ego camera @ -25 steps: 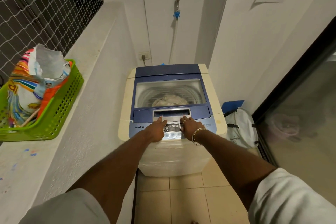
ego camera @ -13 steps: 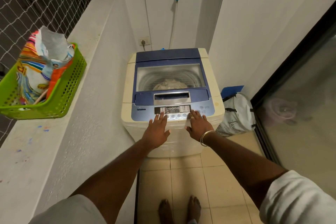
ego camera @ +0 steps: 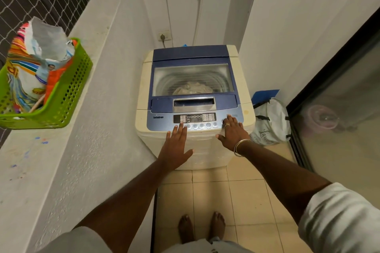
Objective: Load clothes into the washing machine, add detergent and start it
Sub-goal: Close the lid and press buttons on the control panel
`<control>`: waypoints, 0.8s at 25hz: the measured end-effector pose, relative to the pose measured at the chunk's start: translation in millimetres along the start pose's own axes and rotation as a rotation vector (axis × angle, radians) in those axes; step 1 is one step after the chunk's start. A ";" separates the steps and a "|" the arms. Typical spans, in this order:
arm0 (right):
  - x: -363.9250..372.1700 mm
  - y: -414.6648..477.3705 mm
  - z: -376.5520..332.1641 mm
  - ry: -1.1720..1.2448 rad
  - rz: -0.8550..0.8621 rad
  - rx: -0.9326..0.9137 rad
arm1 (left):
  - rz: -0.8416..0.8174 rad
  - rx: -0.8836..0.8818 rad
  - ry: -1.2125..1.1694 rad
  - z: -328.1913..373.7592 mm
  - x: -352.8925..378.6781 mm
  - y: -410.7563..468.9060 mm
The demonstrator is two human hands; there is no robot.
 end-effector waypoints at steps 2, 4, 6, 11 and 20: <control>-0.1 0.4 1.7 0.006 0.030 -0.017 | 0.004 -0.008 -0.007 0.4 -0.2 4.2; -7.8 2.3 0.0 -0.014 0.029 -0.041 | 0.004 -0.020 -0.013 1.6 0.6 5.9; -28.9 7.8 -2.7 0.011 0.026 -0.020 | -0.007 -0.027 -0.022 3.7 1.3 4.9; -63.8 24.6 -1.3 -0.161 -0.129 -0.059 | -0.001 -0.018 -0.038 9.4 -7.7 -5.0; -20.5 -19.3 -19.2 -0.119 0.038 -0.117 | -0.015 -0.039 -0.052 6.1 -15.0 -24.8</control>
Point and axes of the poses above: each hand's wrist, its own y-axis towards the middle knuckle, its own x-axis out of the palm, z = x × y, the point moved 1 cm from there along y, towards the middle knuckle
